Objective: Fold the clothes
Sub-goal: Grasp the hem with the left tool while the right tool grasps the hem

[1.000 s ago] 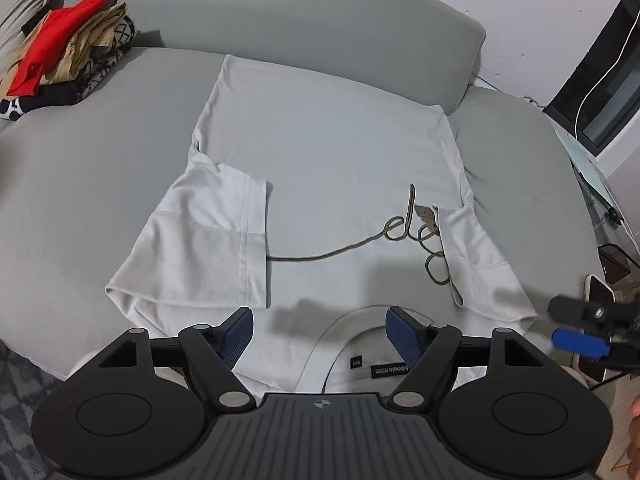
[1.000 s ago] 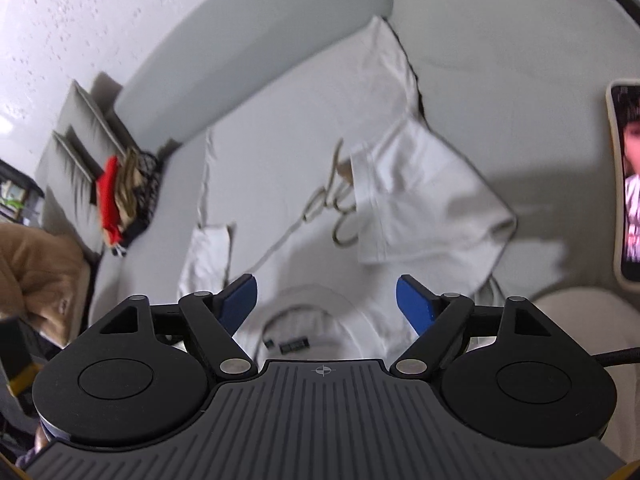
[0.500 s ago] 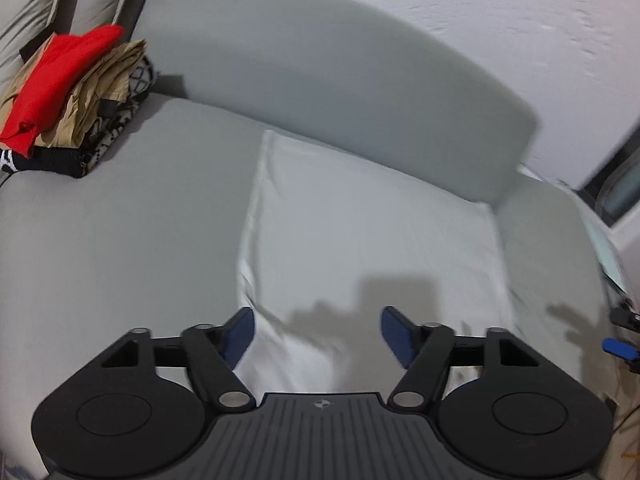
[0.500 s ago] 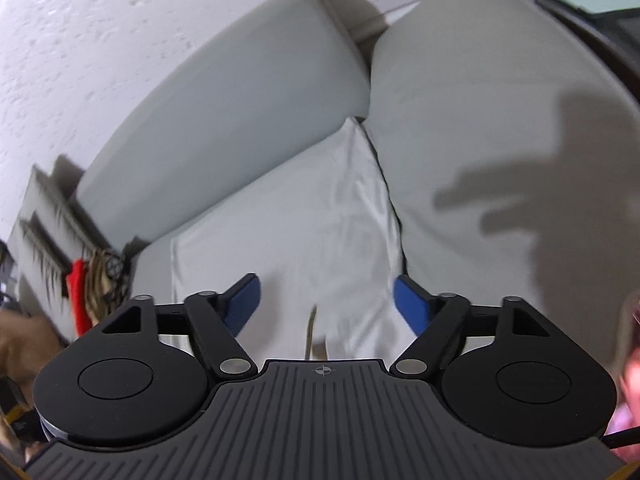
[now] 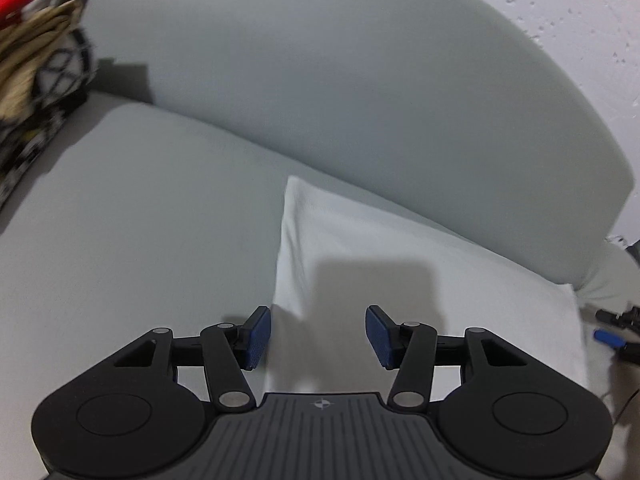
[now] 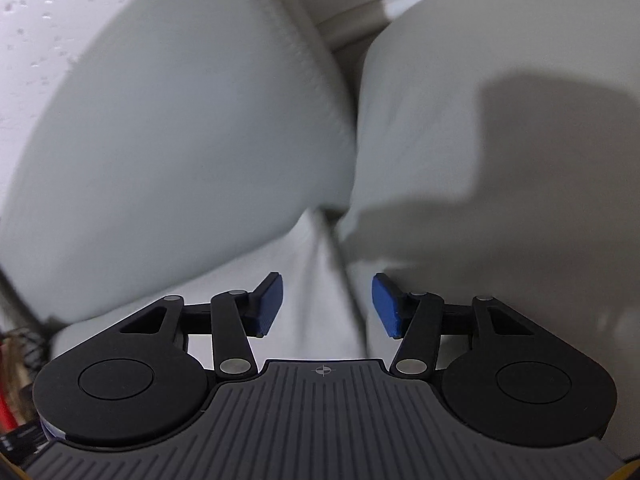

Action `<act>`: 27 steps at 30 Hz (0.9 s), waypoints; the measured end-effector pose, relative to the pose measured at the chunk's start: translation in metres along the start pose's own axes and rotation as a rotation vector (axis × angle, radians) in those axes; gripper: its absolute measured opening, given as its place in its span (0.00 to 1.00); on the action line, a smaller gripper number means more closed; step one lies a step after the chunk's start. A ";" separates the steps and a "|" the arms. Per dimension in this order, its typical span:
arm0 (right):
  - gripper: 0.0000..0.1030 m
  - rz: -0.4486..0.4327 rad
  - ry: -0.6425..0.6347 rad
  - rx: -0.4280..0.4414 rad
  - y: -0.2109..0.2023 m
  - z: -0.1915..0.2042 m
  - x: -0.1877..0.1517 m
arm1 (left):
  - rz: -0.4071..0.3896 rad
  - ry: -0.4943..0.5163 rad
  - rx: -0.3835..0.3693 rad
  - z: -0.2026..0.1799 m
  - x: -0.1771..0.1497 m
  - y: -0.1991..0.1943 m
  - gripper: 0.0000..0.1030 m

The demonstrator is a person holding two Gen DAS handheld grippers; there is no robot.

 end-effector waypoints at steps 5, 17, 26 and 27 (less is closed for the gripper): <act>0.27 0.021 -0.065 0.067 0.037 0.002 0.014 | -0.039 0.076 -0.023 -0.001 0.024 0.031 0.46; 0.08 0.019 -0.187 0.055 0.050 0.011 0.007 | -0.047 0.078 -0.010 0.000 0.054 0.049 0.27; 0.04 -0.095 -0.180 0.032 -0.009 0.036 0.003 | -0.124 0.082 0.068 -0.008 0.058 0.004 0.03; 0.03 -0.108 -0.175 0.039 -0.022 0.040 0.003 | -0.139 0.090 0.067 -0.012 0.057 -0.007 0.03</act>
Point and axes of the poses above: each gripper's, at about its wrist camera, not at the fingertips, and y roughly the way its jaws point, z to its left, x to its top, the point moved 6 cm from there along y, roughly the way its jaws point, and after that the axes turned 4 degrees about x, right-handed, at the moved point
